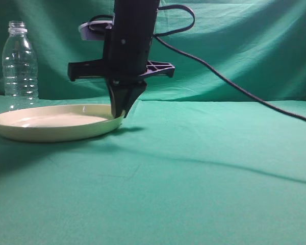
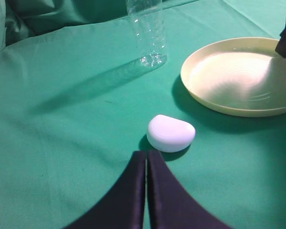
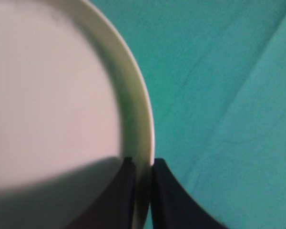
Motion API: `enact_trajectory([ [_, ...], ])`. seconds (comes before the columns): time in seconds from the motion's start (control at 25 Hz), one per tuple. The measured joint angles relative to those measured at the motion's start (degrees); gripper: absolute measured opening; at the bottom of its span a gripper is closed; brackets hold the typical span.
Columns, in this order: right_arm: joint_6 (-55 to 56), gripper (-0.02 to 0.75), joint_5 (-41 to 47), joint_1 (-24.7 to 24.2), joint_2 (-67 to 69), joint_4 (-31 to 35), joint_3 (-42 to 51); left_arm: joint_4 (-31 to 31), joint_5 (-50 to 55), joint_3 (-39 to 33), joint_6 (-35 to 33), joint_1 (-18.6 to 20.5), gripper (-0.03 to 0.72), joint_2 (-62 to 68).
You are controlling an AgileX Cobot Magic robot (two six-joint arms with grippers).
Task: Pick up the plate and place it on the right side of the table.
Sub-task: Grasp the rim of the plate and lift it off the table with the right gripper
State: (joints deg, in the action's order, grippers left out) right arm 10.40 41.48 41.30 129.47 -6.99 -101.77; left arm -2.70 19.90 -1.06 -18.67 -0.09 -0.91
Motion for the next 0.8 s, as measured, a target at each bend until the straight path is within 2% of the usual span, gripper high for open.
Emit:
enact_trajectory([
  [0.12,5.8,0.073,0.7,0.1,-0.1,-3.6,-0.9,0.0,0.0,0.0,0.0,0.0,0.000,0.0],
  [0.16,6.8,0.000,1.9,0.1,-0.4,-5.1,-1.5,0.0,0.0,0.0,0.0,0.0,0.000,0.0],
  [0.48,7.7,0.000,14.4,-1.0,-9.8,-12.5,-3.9,0.0,0.0,0.0,0.0,0.0,0.000,0.0],
  [0.64,6.9,0.000,18.2,-6.3,-15.1,-12.7,-2.5,0.0,0.0,0.0,0.0,0.0,0.000,0.0],
  [0.8,6.6,0.000,17.7,-14.9,-21.2,-12.9,6.3,0.0,0.0,0.0,0.0,0.0,0.000,0.0],
])
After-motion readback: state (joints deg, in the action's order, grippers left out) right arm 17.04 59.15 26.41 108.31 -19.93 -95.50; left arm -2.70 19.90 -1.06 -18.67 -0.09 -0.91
